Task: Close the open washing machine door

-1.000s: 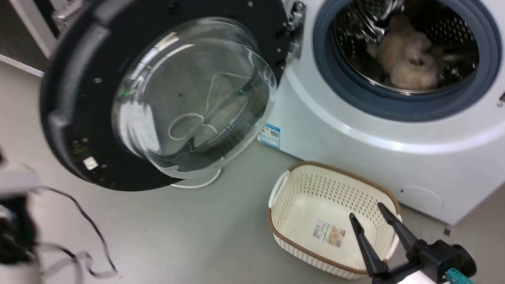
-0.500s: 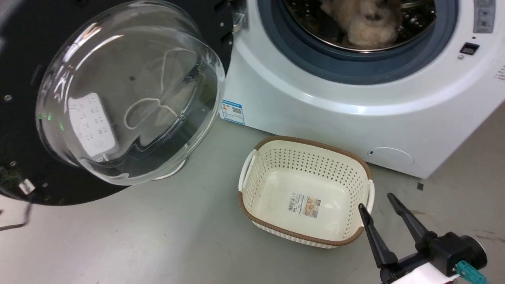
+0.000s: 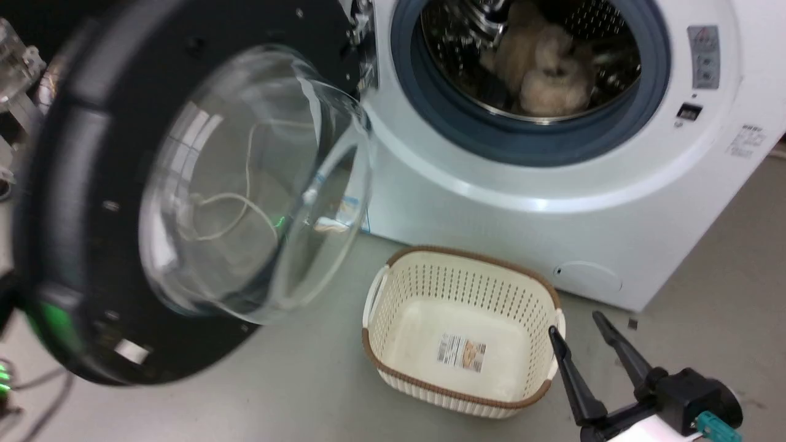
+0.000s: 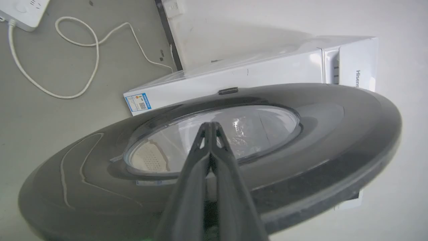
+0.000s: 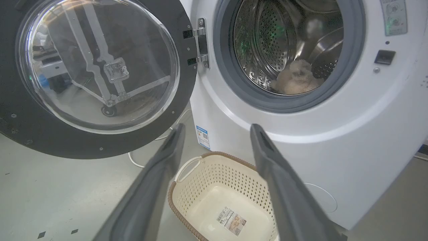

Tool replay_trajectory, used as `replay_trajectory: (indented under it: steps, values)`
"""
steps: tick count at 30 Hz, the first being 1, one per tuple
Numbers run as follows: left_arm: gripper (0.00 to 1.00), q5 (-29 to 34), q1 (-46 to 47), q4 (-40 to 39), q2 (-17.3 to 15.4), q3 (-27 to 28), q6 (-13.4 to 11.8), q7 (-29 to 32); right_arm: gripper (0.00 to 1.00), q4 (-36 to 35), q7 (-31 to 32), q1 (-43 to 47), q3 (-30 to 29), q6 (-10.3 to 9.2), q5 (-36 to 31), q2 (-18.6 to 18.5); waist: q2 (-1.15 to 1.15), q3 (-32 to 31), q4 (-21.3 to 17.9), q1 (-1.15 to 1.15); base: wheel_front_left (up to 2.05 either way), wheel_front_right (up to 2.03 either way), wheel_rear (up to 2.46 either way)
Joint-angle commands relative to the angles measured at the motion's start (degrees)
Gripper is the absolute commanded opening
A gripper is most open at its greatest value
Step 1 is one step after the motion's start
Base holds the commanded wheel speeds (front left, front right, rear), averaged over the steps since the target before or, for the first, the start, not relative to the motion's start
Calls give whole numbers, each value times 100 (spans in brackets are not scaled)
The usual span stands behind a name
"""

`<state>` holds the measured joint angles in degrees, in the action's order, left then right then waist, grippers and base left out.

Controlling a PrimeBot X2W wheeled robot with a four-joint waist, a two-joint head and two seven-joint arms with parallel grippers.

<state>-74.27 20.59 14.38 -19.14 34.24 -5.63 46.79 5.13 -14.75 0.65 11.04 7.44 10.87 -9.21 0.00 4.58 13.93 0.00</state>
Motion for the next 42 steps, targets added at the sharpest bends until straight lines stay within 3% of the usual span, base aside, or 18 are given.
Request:
replay_trajectory:
  steps: [1, 5, 6, 12, 15, 19, 22, 23, 27, 34, 42]
  values:
    - [0, -31, -115, -37, 70, -49, 39, 61, 100, 17, -25, 58, -15, 5, -35, 27, 0, -125, 12, 0, 0, 0, 0]
    - [0, -246, -624, -660, 511, -405, 176, 608, 100, 92, -25, 131, -80, 5, -122, 144, 0, -410, -43, 0, 0, 0, 0]
    - [0, -246, -624, -660, 511, -405, 176, 608, 100, 92, -25, 131, -80, 5, -122, 144, 0, -410, -43, 0, 0, 0, 0]
    - [0, -424, -1385, -1468, 1219, -923, 287, 1037, 100, 137, -25, 169, -250, 5, -224, 229, 0, -597, -269, 0, 0, 0, 0]
    - [0, -507, -1755, -1805, 1491, -1253, 321, 1028, 100, 156, -25, 156, -325, 5, -257, 232, 0, -617, -474, 0, 0, 0, 0]
    - [0, -684, -2184, -2096, 1613, -1910, 347, 777, 100, 166, -25, 131, -376, 5, -297, 210, 0, -548, -837, 0, 0, 0, 0]
    - [0, -1071, -2332, -2145, 1623, -2569, 411, 304, 100, 124, -25, 74, -366, 5, -298, 113, 0, -356, -1157, 0, 0, 0, 0]
    - [0, -1378, -2203, -1982, 1625, -3384, 634, -473, 100, 52, -25, -37, -429, 5, -230, -26, 0, -8, -1649, 0, 0, 0, 0]
    - [0, -1535, -1799, -1626, 1625, -3996, 848, -1310, 100, 30, -25, -177, -456, 5, -123, -99, 0, 300, -2183, 0, 0, 0, 0]
    - [0, -1673, -721, -674, 1626, -4597, 1019, -2701, 100, 62, -25, -373, -494, 5, 24, -43, 0, 654, -3030, 0, 0, 0, 0]
    - [0, -2035, 806, 551, 1626, -4967, 1067, -4105, 100, 106, -25, -532, -469, 5, 116, 44, 0, 941, -3546, 0, 0, 0, 0]
